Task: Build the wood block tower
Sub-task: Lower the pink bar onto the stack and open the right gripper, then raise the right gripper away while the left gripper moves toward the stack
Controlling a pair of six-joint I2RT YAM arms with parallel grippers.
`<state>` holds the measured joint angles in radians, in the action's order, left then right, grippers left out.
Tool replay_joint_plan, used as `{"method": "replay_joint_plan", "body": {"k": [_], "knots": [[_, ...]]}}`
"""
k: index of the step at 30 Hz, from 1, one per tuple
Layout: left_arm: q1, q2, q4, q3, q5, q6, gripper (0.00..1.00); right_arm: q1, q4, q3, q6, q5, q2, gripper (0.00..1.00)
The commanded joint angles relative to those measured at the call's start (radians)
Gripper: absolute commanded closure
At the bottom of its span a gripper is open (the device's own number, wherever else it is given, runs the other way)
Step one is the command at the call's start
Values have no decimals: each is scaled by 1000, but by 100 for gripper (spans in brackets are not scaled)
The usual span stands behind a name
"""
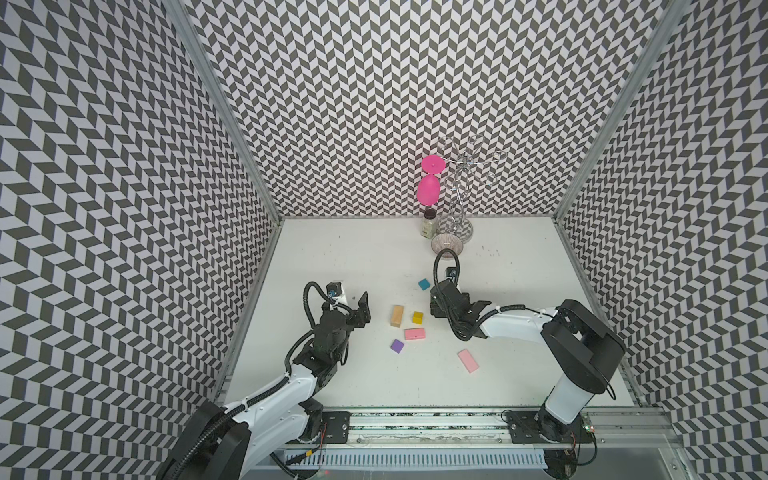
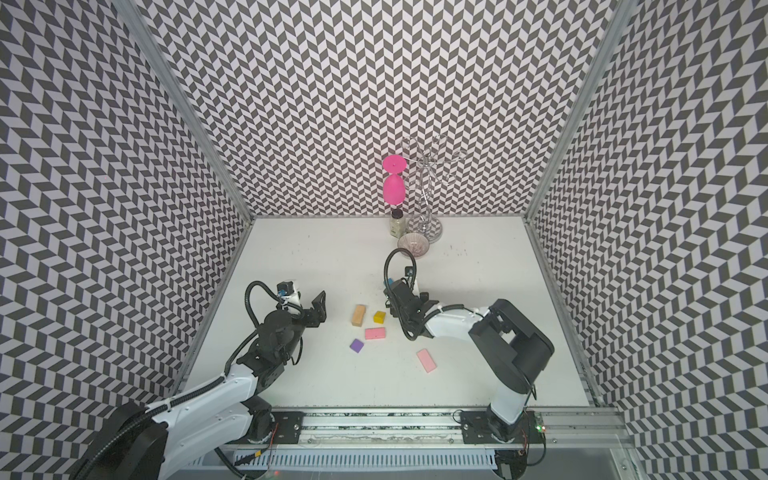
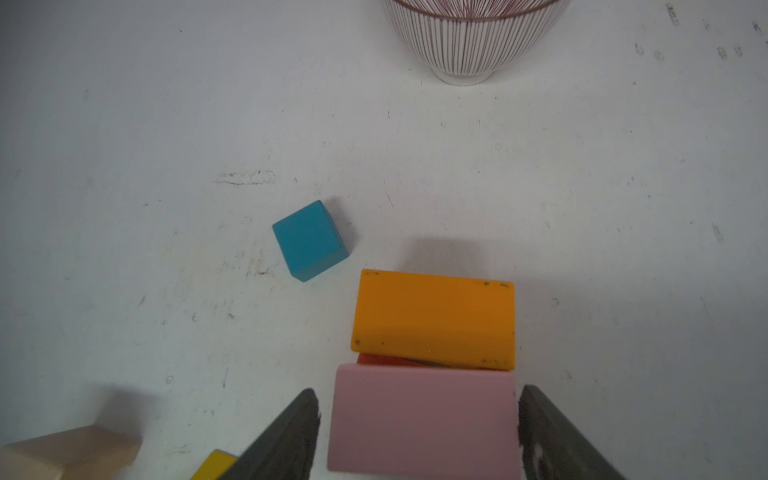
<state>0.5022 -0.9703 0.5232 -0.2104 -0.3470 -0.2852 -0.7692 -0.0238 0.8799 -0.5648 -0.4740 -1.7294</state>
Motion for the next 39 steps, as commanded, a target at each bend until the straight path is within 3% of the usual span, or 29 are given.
{"method": "replay_joint_plan", "body": {"k": [1,14,19,24,29,39], "knots": [[-2,9,30,9,-1,-6,20,2,4,22,-7,-11,0,26],[-1,1,35,6,9,-2,20,2,31,-86,-5,23,201,27],[36,-36,63,-13,131,63,25,18,68,-151,-7,24,278,39],[182,-177,150,-72,267,122,25,98,165,-218,4,81,331,47],[321,-372,187,-190,275,185,31,179,245,-211,49,150,316,47],[340,-621,107,-400,304,224,32,281,209,-57,124,245,168,47]]}}
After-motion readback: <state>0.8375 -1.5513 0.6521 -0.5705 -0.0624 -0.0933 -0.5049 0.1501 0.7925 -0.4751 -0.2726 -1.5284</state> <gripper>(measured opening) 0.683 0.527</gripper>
